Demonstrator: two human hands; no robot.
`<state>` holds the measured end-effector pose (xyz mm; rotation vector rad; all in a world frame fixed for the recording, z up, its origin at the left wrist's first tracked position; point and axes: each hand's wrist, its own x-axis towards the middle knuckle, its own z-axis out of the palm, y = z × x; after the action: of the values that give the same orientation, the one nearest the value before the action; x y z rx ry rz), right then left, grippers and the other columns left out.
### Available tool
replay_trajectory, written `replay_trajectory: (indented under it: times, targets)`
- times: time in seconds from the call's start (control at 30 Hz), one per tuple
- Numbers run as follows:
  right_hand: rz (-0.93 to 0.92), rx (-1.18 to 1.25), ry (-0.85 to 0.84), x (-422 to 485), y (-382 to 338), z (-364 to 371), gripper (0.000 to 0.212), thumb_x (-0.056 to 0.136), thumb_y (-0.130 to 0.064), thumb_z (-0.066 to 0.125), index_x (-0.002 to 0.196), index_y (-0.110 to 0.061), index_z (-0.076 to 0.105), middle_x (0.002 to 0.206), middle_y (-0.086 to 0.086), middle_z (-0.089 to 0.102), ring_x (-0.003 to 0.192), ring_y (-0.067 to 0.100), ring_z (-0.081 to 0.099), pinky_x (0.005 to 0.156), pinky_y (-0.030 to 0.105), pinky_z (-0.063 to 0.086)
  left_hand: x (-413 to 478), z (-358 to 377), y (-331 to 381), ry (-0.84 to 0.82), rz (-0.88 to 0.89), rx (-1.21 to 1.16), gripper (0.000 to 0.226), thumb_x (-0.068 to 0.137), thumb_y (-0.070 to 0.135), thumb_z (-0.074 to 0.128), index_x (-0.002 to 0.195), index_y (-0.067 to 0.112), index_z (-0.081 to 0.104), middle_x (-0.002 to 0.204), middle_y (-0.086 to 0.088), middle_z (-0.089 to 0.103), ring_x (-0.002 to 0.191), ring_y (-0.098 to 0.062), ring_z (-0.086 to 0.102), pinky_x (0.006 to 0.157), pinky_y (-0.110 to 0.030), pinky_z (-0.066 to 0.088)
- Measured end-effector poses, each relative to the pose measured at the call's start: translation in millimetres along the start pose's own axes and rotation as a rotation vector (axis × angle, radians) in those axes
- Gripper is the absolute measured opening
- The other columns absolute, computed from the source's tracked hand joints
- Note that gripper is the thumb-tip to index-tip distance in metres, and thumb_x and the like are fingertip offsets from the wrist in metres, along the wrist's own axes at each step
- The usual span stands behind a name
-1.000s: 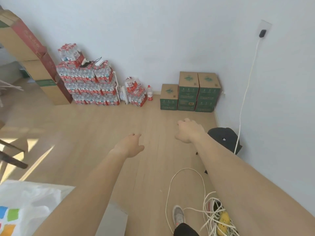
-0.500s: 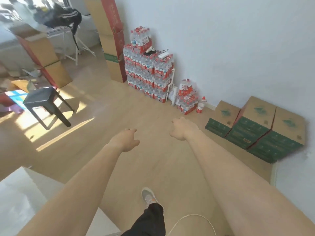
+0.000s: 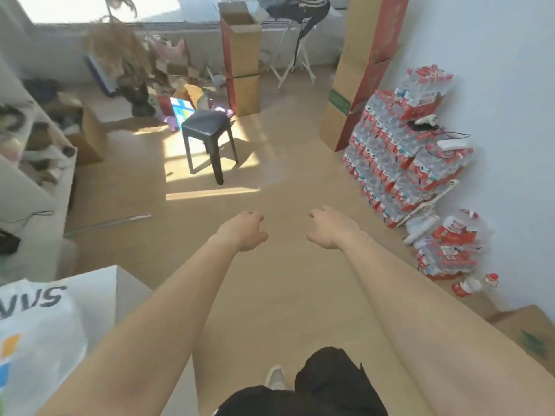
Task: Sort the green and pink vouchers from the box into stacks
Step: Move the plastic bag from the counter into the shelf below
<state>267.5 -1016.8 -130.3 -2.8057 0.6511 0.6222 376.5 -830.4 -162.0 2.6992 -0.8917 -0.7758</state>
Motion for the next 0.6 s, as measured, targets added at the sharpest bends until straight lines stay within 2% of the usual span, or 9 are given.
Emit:
replay_trajectory:
  times: [0.2, 0.4, 0.6]
  targets:
    - [-0.227, -0.088, -0.071, 103.4, -59.3, -17.0, 0.060, 0.090, -0.039, 0.058, 0.144, -0.017, 0.046, 0.147, 0.012, 0.045, 0.132, 0.037, 0.048, 0.105, 0.042, 0.044, 33.4, -19.9, -56.3, 0.027, -0.204, -0.035, 0.057, 0.099, 0.035, 0.052, 0.152, 0.017, 0.037, 0.151, -0.008, 0.041, 0.132, -0.030, 0.049, 0.102, -0.043, 0.047]
    - [-0.508, -0.232, -0.043, 200.9, -124.9, -57.4, 0.058, 0.091, -0.038, 0.055, 0.145, -0.019, 0.044, 0.146, 0.010, 0.043, 0.133, 0.034, 0.044, 0.102, 0.043, 0.043, 73.3, -64.4, -99.2, 0.169, -0.403, -0.079, 0.059, 0.099, 0.037, 0.052, 0.153, 0.019, 0.036, 0.148, -0.007, 0.042, 0.131, -0.030, 0.048, 0.097, -0.044, 0.049]
    - [-0.773, -0.364, 0.005, 273.6, -198.8, -105.6, 0.056, 0.092, -0.038, 0.052, 0.143, -0.018, 0.043, 0.141, 0.010, 0.045, 0.130, 0.034, 0.045, 0.099, 0.046, 0.043, 95.6, -110.2, -139.4, 0.313, -0.606, -0.199, 0.060, 0.097, 0.040, 0.052, 0.152, 0.021, 0.037, 0.150, -0.004, 0.040, 0.131, -0.029, 0.047, 0.098, -0.045, 0.048]
